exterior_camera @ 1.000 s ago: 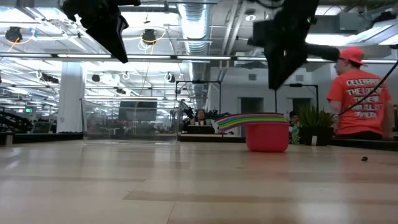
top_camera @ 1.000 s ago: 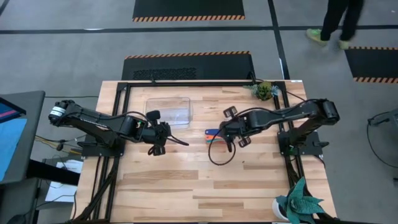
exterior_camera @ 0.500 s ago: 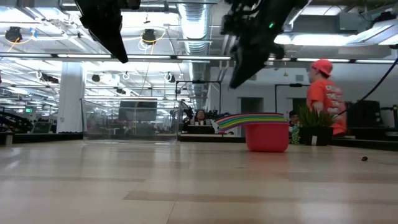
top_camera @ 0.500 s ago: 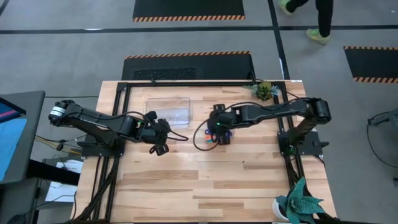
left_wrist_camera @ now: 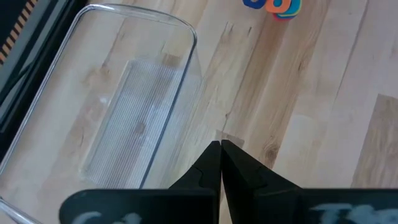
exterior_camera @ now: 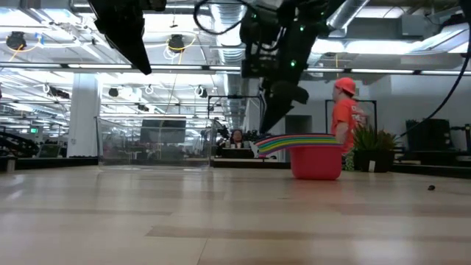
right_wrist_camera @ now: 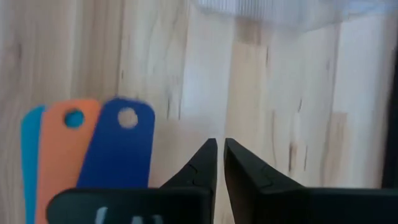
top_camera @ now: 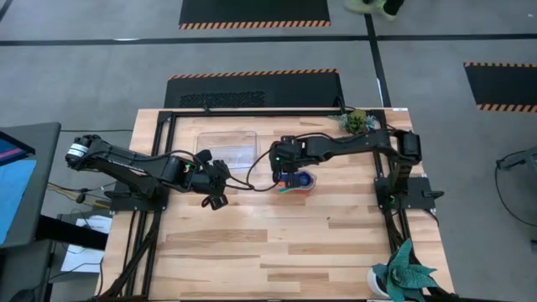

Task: Nest measuring cups in basket
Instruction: Stack the dark blue measuring cup on top of the orange measuring cup, then put the stacked measuring cups into the transparent bin

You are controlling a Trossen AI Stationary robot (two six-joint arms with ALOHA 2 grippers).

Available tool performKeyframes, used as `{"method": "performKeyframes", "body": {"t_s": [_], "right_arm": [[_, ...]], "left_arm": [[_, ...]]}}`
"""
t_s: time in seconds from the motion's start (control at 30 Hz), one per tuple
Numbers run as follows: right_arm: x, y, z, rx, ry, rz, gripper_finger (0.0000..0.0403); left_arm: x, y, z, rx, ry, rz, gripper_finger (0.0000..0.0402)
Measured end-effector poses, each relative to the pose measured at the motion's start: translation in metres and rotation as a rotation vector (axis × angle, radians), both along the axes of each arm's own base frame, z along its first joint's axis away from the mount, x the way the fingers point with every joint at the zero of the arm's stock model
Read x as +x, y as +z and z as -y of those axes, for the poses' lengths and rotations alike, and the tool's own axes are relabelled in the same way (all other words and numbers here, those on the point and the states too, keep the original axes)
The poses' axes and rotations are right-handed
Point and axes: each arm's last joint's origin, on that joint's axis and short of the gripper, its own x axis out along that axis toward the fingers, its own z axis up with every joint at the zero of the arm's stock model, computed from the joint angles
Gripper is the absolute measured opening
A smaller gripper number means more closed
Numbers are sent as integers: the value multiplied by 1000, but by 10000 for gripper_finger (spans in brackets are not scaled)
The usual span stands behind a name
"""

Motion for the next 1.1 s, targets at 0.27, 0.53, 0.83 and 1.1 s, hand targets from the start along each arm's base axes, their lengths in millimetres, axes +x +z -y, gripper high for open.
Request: {"method": "performKeyframes", "body": {"t_s": [0.27,0.53,0.83,1.1], "right_arm": [[0,-13,-9,64,42,-79,32],[-2,-10,-26,70,76,-96,19],[2,2,-42,69,87,-94,28],[7,57,-42,81,-9,-82,21]], "left_arm": [[0,0,0,2,-2,-2,0],[0,0,0,23,-39,-16,0],[0,0,0,22,-38,-15,0],[0,0,0,20,-37,-10,0]]}}
